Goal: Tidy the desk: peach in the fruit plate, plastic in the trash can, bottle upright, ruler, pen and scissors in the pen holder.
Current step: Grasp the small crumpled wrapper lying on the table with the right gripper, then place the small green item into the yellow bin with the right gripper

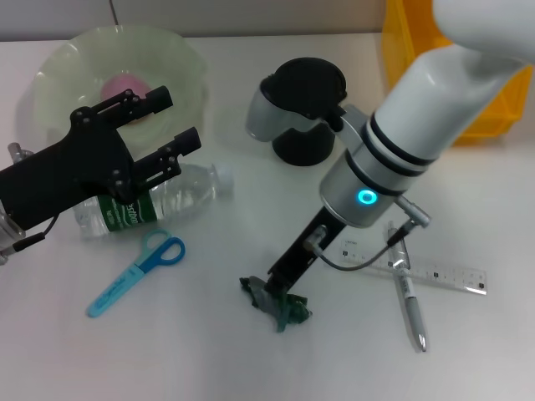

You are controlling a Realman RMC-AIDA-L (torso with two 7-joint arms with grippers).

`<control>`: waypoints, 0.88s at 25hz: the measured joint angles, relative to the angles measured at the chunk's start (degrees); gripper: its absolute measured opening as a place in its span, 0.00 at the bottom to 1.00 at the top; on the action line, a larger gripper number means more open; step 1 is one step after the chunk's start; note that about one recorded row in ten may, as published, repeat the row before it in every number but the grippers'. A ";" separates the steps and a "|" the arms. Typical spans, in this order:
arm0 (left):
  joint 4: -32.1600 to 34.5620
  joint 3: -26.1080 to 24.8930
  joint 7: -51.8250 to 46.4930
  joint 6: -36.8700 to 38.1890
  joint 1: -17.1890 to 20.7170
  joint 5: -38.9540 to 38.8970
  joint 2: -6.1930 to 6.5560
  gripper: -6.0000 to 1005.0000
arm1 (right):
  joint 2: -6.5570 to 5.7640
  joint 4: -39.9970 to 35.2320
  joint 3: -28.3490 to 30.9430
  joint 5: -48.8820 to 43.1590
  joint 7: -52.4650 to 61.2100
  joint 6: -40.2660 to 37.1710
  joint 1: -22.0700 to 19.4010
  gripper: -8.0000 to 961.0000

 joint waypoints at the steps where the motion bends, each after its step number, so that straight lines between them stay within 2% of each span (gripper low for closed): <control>1: -0.17 0.00 0.00 0.07 0.03 -0.29 0.08 0.64 | -0.09 -0.68 0.78 -0.04 -1.03 -0.01 -1.49 0.01; 7: -0.18 -0.05 0.00 0.10 0.02 -0.38 0.11 0.64 | -0.14 -2.91 5.19 -0.09 -4.85 -0.72 -5.40 0.01; 11: -0.18 -0.30 0.00 -0.08 0.00 -0.41 0.14 0.64 | -0.30 -9.70 7.38 -0.24 -5.87 -1.10 -10.73 0.01; 14: -0.18 -0.51 0.00 -0.06 -0.02 -0.42 0.14 0.64 | -0.33 -11.94 8.87 -0.28 -6.69 -1.70 -12.52 0.01; 16: -0.18 -0.61 -0.16 0.07 -0.07 -0.44 0.15 0.64 | -0.30 -14.79 12.08 -0.33 -8.36 -3.18 -15.23 0.01; 19: -0.18 -0.61 -0.28 0.11 -0.08 -0.45 0.14 0.64 | -0.27 -16.20 14.58 -0.59 -9.51 -4.73 -16.75 0.01; 22: -0.18 -0.65 -0.32 0.14 -0.09 -0.45 0.14 0.64 | -0.28 -18.45 19.78 -1.02 -12.29 -8.37 -19.79 0.01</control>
